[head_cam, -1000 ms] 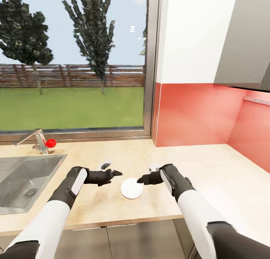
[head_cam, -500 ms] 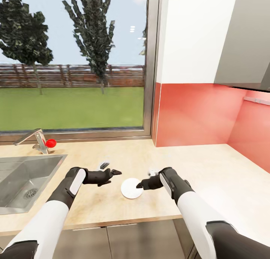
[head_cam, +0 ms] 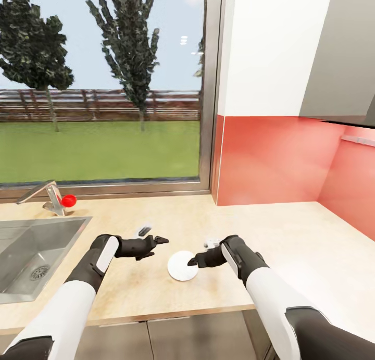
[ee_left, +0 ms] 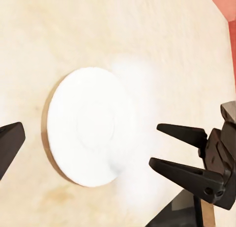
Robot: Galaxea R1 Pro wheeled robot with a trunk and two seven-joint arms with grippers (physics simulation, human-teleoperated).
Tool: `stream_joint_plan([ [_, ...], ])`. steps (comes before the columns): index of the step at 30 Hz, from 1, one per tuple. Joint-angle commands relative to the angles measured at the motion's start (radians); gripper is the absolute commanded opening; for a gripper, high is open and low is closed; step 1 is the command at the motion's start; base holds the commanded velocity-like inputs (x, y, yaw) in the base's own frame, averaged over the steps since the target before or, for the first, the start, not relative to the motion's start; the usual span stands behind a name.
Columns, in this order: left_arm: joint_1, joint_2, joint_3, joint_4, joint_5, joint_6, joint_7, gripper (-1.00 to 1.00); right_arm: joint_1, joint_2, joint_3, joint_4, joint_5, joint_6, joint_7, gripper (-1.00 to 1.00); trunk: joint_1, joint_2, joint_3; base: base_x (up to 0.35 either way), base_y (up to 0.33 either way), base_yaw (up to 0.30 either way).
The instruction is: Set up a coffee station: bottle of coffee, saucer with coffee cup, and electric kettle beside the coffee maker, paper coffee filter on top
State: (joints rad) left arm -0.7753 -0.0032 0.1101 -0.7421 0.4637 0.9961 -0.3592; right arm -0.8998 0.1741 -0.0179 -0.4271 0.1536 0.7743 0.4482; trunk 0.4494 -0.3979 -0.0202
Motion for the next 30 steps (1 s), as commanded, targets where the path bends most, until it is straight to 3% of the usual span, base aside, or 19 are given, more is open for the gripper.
stream_joint_plan([
  [1,0.001,-0.001,0.003,0.000,-0.005,0.005,-0.007,1.00,-0.001,0.000,-0.002,-0.001,0.011,0.003,0.009,1.00,0.001,-0.002,-0.002,0.006,0.000,0.000],
  [14,0.006,-0.007,0.003,0.027,-0.001,0.003,-0.009,1.00,-0.001,0.000,-0.002,0.036,0.011,0.002,0.040,1.00,0.001,-0.002,-0.002,0.000,0.000,0.000],
  [18,0.006,-0.013,0.002,0.029,0.045,0.001,-0.009,1.00,-0.001,0.000,-0.002,0.036,0.011,0.003,0.060,1.00,0.001,-0.002,-0.002,0.000,0.000,0.000],
  [30,0.006,-0.020,0.002,0.030,0.054,0.001,-0.013,1.00,-0.001,0.000,-0.002,0.036,0.011,0.003,0.062,1.00,0.001,-0.002,-0.002,0.107,0.000,0.000],
])
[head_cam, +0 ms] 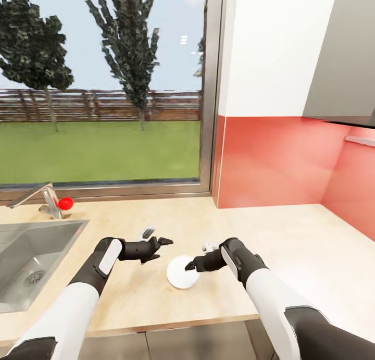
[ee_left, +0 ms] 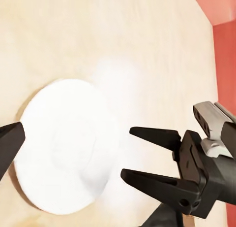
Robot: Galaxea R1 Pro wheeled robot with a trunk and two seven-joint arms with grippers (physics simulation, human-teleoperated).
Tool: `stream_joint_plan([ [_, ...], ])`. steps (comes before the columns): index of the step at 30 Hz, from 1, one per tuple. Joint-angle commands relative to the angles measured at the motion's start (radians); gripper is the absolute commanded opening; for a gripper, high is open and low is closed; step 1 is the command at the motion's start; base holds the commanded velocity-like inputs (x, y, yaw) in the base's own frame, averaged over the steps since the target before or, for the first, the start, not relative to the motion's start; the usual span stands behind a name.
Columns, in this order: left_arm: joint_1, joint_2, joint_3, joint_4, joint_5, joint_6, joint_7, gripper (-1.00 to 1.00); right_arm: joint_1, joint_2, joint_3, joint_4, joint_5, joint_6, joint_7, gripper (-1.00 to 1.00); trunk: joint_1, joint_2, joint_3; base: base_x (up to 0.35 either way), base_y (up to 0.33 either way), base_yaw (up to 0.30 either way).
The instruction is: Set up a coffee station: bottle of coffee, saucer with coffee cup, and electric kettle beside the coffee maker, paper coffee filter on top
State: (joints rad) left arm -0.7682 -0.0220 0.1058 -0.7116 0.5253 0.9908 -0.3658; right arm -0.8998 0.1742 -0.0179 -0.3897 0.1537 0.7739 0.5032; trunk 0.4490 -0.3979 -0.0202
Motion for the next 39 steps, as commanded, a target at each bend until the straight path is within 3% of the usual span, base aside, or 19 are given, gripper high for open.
stream_joint_plan([
  [1,-0.001,-0.002,0.006,0.000,-0.008,0.006,-0.007,1.00,-0.001,0.000,-0.002,-0.001,0.010,0.003,0.007,1.00,0.001,-0.002,-0.002,0.184,0.000,0.000],
  [9,0.000,-0.020,0.006,0.038,-0.006,0.003,-0.008,1.00,-0.001,0.000,-0.002,0.003,0.010,0.003,0.008,1.00,0.001,-0.002,-0.002,0.039,0.000,0.000],
  [20,0.011,-0.024,0.007,0.072,-0.005,-0.013,-0.007,1.00,-0.001,0.000,-0.002,0.038,0.010,0.002,0.012,1.00,0.001,-0.002,-0.002,0.001,0.000,0.000],
  [23,0.015,-0.025,0.007,0.073,-0.004,-0.014,-0.007,1.00,-0.001,0.000,-0.001,0.038,0.010,0.003,0.067,1.00,0.001,-0.002,-0.002,0.000,0.000,0.000],
  [29,0.016,-0.025,0.007,0.072,-0.003,-0.014,-0.008,1.00,-0.001,0.000,-0.001,0.038,0.010,0.003,0.087,1.00,0.001,-0.002,-0.002,0.000,0.000,0.000],
  [35,0.016,-0.026,0.008,0.073,0.037,-0.014,-0.008,1.00,-0.001,0.000,0.000,0.037,0.010,0.002,0.089,1.00,0.001,-0.002,-0.002,0.000,0.000,0.000],
  [39,0.017,-0.026,0.007,0.073,0.045,-0.014,-0.009,1.00,-0.001,0.000,0.000,0.037,0.010,0.002,0.089,1.00,0.001,-0.002,-0.002,0.000,0.000,0.000],
])
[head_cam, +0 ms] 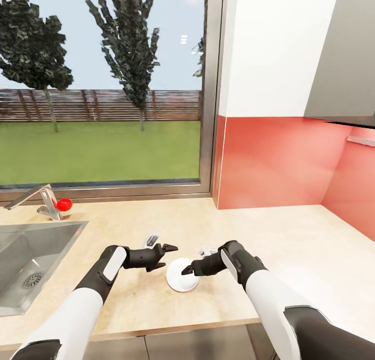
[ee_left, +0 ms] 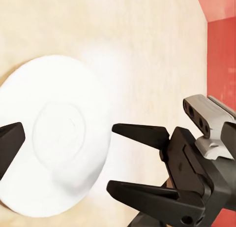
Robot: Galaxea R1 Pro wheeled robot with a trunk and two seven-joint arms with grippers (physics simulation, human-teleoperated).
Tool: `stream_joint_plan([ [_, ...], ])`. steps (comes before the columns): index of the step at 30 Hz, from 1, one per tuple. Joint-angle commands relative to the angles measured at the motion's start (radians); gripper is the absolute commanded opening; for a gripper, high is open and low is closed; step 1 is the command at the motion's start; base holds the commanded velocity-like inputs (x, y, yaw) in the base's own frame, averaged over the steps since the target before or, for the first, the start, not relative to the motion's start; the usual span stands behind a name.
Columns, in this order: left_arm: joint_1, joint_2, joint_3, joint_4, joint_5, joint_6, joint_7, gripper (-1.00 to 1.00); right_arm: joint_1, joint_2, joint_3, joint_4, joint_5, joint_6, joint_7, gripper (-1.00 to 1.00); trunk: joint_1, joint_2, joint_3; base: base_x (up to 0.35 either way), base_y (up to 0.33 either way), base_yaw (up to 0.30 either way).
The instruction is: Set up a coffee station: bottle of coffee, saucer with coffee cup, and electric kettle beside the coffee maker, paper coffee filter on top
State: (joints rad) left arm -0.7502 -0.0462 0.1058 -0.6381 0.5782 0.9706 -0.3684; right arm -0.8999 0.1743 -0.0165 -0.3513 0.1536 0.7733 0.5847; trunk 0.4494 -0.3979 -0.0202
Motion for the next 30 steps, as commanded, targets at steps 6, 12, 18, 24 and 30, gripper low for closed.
stream_joint_plan([
  [6,0.001,-0.001,0.007,0.000,-0.004,0.007,-0.006,1.00,-0.001,0.000,-0.002,-0.002,0.011,0.003,0.008,1.00,0.001,-0.002,-0.002,0.000,0.000,0.000],
  [12,0.002,0.004,0.007,-0.001,-0.008,0.006,-0.006,1.00,-0.001,0.000,-0.003,-0.002,0.011,0.003,0.009,1.00,0.001,-0.002,-0.002,0.000,0.000,0.000],
  [18,0.002,0.010,0.007,-0.002,-0.010,0.003,-0.005,1.00,-0.001,0.000,-0.003,-0.002,0.011,0.003,0.009,1.00,0.001,-0.002,-0.002,0.000,0.000,0.000],
  [24,0.003,0.012,0.006,0.000,-0.012,-0.002,0.004,1.00,-0.001,0.000,-0.003,-0.002,0.011,0.003,0.009,1.00,0.001,-0.002,-0.002,0.000,0.000,0.000],
  [30,0.004,0.009,0.004,0.041,-0.011,-0.101,0.006,1.00,-0.001,0.000,-0.003,-0.001,0.011,0.003,0.009,1.00,0.001,-0.002,-0.002,0.071,0.000,0.000],
])
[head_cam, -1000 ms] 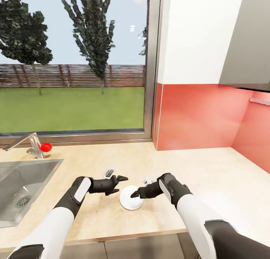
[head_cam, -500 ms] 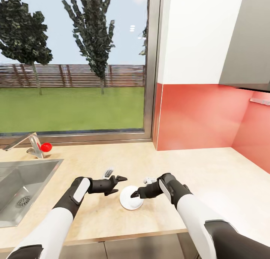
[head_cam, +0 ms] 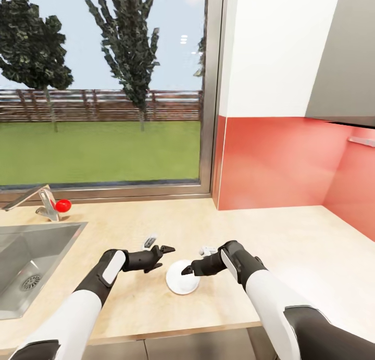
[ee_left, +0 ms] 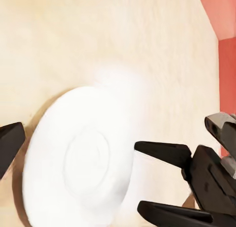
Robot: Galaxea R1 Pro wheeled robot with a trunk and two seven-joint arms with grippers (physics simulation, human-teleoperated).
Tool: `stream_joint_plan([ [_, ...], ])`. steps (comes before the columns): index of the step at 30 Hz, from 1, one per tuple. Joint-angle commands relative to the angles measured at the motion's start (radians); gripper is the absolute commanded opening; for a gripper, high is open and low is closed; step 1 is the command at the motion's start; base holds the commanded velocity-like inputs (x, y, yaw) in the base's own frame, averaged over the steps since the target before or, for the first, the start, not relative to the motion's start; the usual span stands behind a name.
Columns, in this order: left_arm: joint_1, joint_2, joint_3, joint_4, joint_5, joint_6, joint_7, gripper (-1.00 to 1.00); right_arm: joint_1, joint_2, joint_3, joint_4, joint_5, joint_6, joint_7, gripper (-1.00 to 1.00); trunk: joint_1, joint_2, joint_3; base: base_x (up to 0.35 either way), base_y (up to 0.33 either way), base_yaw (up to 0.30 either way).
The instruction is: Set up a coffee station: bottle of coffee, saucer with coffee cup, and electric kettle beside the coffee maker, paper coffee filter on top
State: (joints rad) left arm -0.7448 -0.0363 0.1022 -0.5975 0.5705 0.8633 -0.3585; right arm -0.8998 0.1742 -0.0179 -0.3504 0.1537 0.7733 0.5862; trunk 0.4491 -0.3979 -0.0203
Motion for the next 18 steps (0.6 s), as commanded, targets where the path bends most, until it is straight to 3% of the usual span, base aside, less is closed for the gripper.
stream_joint_plan([
  [1,-0.001,-0.002,0.007,0.014,-0.002,-0.002,-0.004,1.00,-0.001,0.000,-0.002,-0.001,0.010,0.003,0.007,1.00,0.001,-0.002,-0.002,0.137,0.000,0.000],
  [10,-0.002,-0.008,0.005,0.040,0.003,-0.016,-0.004,1.00,-0.001,0.000,-0.002,-0.001,0.010,0.003,0.007,1.00,0.001,-0.002,-0.002,0.137,0.000,0.000],
  [18,-0.002,-0.008,0.006,0.041,0.001,-0.009,-0.002,1.00,-0.001,0.000,-0.002,0.013,0.010,0.003,0.007,1.00,0.001,-0.002,-0.002,0.015,0.000,0.000],
])
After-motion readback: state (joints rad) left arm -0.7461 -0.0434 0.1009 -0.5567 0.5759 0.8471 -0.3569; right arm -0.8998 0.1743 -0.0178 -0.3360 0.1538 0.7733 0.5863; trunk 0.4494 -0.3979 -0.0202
